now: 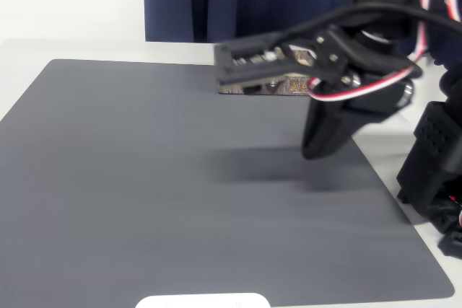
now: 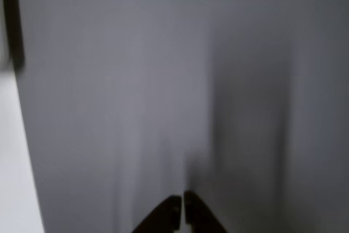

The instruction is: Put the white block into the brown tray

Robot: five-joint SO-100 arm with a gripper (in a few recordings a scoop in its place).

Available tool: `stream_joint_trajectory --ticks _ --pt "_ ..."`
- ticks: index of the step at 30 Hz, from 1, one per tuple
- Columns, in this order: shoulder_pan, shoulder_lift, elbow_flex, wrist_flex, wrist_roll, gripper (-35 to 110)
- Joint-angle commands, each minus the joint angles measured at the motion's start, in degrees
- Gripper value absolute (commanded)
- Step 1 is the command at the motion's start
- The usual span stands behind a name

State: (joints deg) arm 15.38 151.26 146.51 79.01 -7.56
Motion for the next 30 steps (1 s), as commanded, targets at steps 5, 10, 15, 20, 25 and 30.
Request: stream_joint_trajectory --ticks 5,10,15,20,25,30 --pt "-5.8 16.5 12.0 -0.8 4.7 0" --pt "-8.6 23.8 18.4 -0.8 8.3 0" --pt "-9.1 29.1 22.5 -0.6 9.8 0" --pt "-9.1 34.9 26.5 -0.4 10.5 0" --pt "-9.1 37.8 28.8 0.0 10.8 0" --pt "-9.0 38.5 30.8 -0.7 11.2 0"
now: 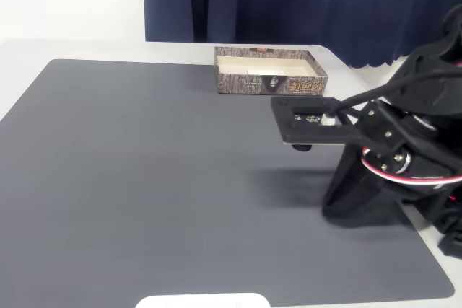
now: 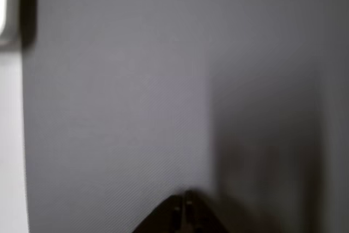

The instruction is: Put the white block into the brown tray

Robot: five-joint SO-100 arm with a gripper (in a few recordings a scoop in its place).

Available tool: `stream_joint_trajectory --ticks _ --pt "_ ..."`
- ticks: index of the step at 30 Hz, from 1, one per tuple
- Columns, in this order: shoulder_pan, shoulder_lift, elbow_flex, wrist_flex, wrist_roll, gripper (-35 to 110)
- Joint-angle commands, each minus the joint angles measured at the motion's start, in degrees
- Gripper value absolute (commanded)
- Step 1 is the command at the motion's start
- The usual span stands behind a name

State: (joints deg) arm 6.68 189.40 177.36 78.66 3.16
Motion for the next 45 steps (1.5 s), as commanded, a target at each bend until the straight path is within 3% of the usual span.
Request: stream_joint_trajectory --ticks 1,13,45 --pt "-0.1 0.4 0.1 -0.4 0.4 0" --pt "0.4 0.4 1.1 7.0 1.6 0" --pt "-0.7 0.4 1.1 7.1 2.8 1"
